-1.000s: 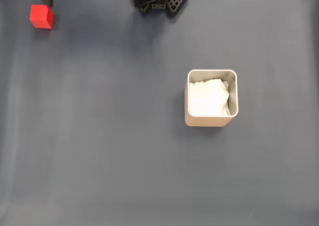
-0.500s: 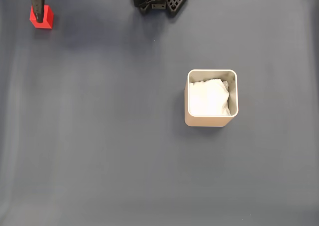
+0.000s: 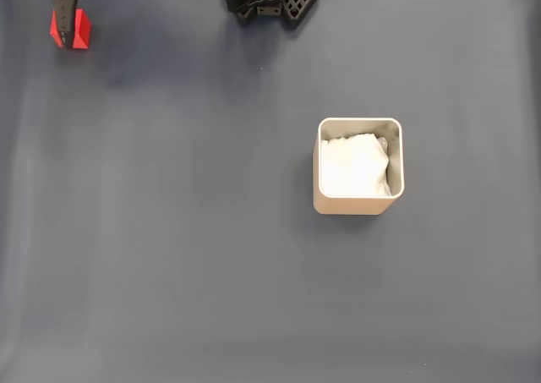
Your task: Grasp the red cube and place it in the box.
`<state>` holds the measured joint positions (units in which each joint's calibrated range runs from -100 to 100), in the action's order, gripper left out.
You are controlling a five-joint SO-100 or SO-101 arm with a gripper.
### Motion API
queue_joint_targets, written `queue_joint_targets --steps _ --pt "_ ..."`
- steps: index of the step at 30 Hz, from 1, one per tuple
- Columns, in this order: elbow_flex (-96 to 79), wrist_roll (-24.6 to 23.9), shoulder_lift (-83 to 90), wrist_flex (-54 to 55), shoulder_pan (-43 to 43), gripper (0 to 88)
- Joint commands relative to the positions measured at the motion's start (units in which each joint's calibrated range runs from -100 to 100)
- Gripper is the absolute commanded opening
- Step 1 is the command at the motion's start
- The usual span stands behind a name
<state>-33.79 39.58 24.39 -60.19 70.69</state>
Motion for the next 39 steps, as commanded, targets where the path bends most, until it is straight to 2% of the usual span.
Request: queue_joint_targets --steps 1,15,39 --pt "0.52 0.29 -0.46 2.79 0.13 36.5" --pt "0.61 0.44 -6.08 12.72 0.20 38.2" --pt "1.06 2.30 -6.69 14.85 4.96 38.6"
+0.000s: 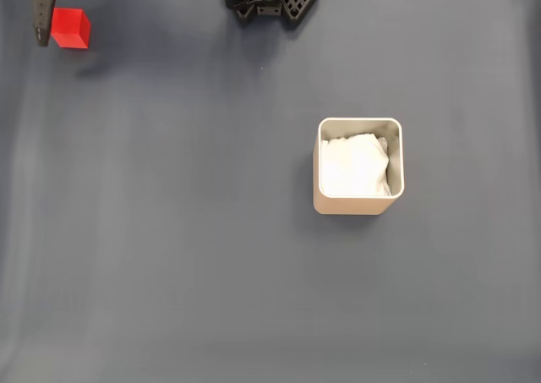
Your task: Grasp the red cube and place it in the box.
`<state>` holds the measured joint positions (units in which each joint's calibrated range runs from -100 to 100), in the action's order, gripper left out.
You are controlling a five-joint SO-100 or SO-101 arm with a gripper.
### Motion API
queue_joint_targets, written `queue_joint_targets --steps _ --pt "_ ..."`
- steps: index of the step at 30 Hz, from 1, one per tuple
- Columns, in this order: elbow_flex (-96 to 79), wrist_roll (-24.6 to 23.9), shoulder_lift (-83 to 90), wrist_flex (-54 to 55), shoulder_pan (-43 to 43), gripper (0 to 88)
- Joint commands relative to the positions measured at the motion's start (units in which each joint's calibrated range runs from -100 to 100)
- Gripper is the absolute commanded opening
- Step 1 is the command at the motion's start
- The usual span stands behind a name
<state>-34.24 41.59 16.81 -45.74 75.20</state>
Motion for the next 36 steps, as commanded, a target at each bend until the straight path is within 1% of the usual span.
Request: queue_joint_targets --steps 1,8,20,36 --pt "1.34 0.29 1.06 0.39 0.52 38.6" --pt "-0.76 0.59 1.76 0.88 1.16 38.7" --pt "-5.23 0.78 1.06 4.74 0.95 39.1" --pt "-8.96 0.44 1.76 7.86 -0.76 39.2"
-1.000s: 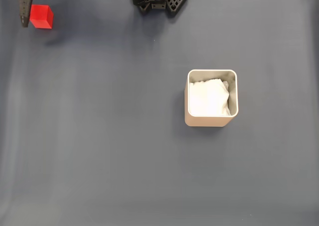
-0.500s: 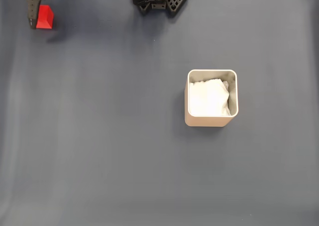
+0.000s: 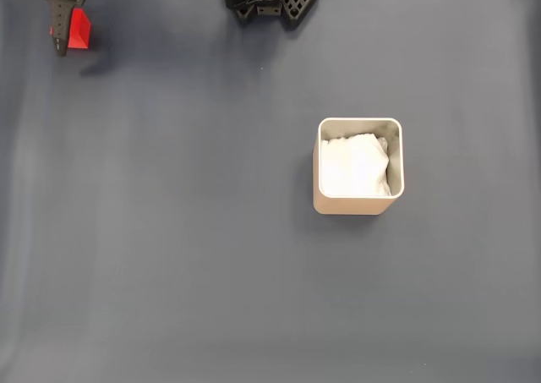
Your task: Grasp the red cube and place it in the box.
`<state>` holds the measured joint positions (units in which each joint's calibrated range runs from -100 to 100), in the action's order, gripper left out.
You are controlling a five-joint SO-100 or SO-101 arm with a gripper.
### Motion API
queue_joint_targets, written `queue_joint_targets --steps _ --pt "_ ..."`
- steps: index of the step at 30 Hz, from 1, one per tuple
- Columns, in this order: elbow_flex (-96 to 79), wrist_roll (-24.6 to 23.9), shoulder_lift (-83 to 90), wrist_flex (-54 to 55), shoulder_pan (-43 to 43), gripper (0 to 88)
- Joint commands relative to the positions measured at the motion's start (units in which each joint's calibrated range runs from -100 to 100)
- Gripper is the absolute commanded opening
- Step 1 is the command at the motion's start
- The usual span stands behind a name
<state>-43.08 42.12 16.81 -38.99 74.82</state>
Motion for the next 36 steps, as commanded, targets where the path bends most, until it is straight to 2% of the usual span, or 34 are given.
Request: queue_joint_targets --steps 1,36 --pt "-0.77 -0.05 2.02 1.61 -0.45 39.2" --pt "-3.78 -0.88 3.66 4.57 -2.08 39.8"
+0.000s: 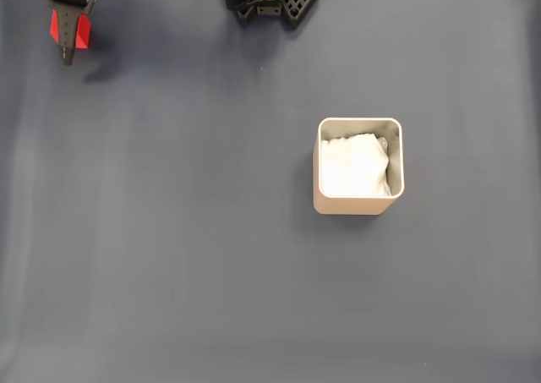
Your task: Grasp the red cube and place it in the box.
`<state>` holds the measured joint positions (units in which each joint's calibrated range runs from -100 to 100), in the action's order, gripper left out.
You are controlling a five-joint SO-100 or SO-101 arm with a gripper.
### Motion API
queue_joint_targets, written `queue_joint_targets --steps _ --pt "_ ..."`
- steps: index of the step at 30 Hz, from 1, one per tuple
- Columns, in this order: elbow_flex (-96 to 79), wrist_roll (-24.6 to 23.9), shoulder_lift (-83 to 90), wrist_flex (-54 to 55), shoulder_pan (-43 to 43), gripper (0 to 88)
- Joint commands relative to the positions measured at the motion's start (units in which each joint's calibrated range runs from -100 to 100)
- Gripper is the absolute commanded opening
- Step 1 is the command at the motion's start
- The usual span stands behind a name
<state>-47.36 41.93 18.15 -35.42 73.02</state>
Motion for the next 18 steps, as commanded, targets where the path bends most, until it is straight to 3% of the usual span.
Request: queue_joint_targets --steps 1,18 --pt "0.50 -0.68 2.24 1.24 -0.28 39.8" --pt "0.41 -1.03 1.89 3.21 -0.71 36.3"
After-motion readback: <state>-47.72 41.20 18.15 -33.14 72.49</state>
